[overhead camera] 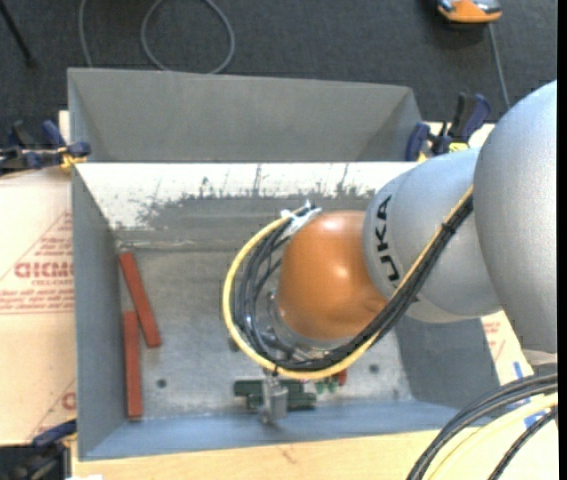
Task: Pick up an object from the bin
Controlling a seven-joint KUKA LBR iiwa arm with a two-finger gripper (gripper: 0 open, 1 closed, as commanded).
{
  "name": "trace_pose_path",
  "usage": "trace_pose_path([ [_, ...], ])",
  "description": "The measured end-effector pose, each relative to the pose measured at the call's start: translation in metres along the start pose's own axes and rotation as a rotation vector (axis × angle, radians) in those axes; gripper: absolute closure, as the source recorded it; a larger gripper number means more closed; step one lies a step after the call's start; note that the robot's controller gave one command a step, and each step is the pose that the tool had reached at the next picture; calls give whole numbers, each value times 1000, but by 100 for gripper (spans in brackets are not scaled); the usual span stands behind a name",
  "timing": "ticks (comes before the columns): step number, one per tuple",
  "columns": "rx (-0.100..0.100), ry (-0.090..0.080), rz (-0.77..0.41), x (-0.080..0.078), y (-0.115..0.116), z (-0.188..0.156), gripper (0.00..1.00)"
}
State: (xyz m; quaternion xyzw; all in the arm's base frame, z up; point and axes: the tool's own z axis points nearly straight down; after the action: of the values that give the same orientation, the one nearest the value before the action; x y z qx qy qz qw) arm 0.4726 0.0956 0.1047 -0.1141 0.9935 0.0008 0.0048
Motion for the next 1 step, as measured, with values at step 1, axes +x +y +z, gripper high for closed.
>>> trace_pose_path([
  [1, 2, 9, 88, -2, -57, 35, 0],
])
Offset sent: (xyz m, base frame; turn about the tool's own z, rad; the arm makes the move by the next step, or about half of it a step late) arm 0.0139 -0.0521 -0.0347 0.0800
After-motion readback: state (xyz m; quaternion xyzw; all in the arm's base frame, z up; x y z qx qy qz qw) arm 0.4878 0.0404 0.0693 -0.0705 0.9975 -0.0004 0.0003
